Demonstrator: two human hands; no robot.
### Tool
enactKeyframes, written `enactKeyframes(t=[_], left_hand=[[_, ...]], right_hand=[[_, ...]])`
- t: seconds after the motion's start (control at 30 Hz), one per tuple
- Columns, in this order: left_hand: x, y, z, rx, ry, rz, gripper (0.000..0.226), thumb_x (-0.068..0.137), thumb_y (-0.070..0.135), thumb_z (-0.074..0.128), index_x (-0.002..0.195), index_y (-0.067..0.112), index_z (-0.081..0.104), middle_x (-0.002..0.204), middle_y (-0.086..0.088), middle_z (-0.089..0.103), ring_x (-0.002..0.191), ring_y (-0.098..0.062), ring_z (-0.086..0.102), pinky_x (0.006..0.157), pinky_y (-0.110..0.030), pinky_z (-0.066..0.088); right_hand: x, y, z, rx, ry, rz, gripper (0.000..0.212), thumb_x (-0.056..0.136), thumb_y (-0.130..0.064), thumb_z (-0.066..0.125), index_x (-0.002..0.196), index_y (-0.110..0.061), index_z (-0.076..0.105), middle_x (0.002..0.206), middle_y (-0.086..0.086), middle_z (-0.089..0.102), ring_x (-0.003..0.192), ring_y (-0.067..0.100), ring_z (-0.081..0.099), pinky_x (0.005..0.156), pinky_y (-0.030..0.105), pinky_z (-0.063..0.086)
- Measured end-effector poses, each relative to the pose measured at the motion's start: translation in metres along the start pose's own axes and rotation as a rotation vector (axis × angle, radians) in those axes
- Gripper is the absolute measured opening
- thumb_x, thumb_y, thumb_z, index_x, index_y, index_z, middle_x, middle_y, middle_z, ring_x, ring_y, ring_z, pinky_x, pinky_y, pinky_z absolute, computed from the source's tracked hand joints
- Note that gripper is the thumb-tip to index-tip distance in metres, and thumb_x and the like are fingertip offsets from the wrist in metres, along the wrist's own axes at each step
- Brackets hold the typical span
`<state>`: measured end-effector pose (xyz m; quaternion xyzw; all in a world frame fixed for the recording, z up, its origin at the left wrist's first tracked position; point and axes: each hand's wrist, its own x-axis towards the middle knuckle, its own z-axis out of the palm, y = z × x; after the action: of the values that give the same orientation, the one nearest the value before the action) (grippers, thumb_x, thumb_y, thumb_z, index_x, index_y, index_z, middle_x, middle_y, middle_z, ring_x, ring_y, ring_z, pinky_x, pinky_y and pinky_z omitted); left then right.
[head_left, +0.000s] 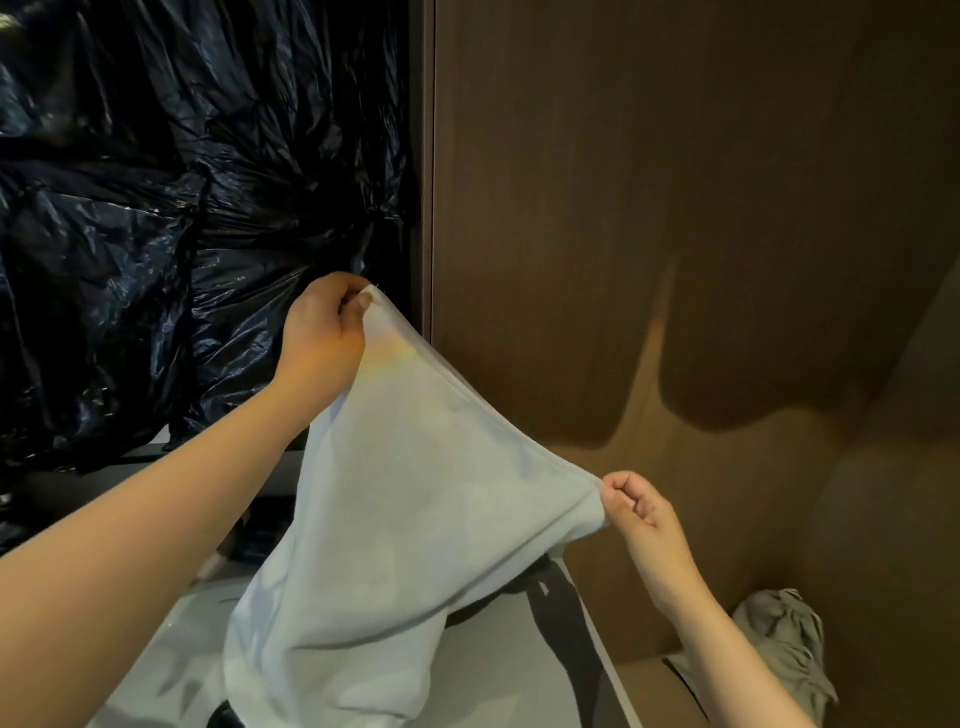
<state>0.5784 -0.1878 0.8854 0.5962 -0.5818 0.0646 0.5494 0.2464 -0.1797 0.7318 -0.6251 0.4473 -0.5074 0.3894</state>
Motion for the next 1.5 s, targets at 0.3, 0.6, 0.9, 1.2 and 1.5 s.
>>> enactKeyframes(t=[0.3, 0.6, 0.9, 1.2, 1.5], left_hand=[[-0.006, -0.009, 0.008, 0.015, -0.039, -0.050, 0.019, 0.100, 0.020, 0.045, 0.110, 0.017, 0.060, 0.096, 0.006, 0.055, 0.075, 0.001, 0.047, 0.063, -0.010, 0.032], [0.007, 0.007, -0.003, 0.009, 0.029, 0.024, 0.020, 0.099, 0.018, 0.045, 0.111, 0.015, 0.061, 0.099, 0.004, 0.056, 0.088, -0.008, 0.048, 0.068, -0.013, 0.033], [0.032, 0.031, -0.031, -0.115, 0.234, 0.017, 0.022, 0.098, 0.013, 0.046, 0.112, 0.008, 0.062, 0.104, -0.010, 0.064, 0.090, -0.015, 0.053, 0.074, -0.022, 0.035], [0.049, 0.049, -0.040, -0.214, 0.339, 0.025, 0.020, 0.098, 0.013, 0.046, 0.108, 0.009, 0.062, 0.097, -0.001, 0.060, 0.087, -0.011, 0.051, 0.063, -0.006, 0.033], [0.030, 0.044, -0.022, -0.224, 0.264, -0.018, 0.019, 0.097, 0.012, 0.046, 0.107, 0.013, 0.063, 0.097, 0.004, 0.059, 0.088, -0.009, 0.051, 0.065, -0.010, 0.033]], right_hand=[[0.004, 0.014, -0.027, -0.675, -0.135, -0.041, 0.040, 0.094, -0.055, 0.044, 0.072, -0.029, 0.065, 0.081, -0.011, 0.062, 0.092, 0.002, 0.053, 0.077, 0.027, 0.047], [0.027, -0.011, -0.031, -0.876, 0.102, -0.140, 0.009, 0.097, -0.042, 0.051, 0.099, -0.034, 0.055, 0.092, -0.016, 0.055, 0.078, 0.003, 0.055, 0.066, 0.013, 0.043], [0.092, -0.133, -0.071, -1.114, 0.317, -0.328, 0.034, 0.101, -0.030, 0.045, 0.122, -0.011, 0.064, 0.129, 0.016, 0.060, 0.128, 0.031, 0.049, 0.103, 0.042, 0.043], [0.103, -0.206, -0.086, -1.092, 0.428, -0.473, 0.028, 0.102, -0.022, 0.043, 0.115, -0.006, 0.061, 0.117, 0.016, 0.059, 0.108, 0.031, 0.054, 0.084, 0.040, 0.048], [0.095, -0.166, -0.087, -1.190, 0.329, -0.207, 0.032, 0.101, -0.027, 0.048, 0.129, -0.016, 0.058, 0.139, 0.009, 0.054, 0.137, 0.025, 0.040, 0.106, 0.033, 0.041]])
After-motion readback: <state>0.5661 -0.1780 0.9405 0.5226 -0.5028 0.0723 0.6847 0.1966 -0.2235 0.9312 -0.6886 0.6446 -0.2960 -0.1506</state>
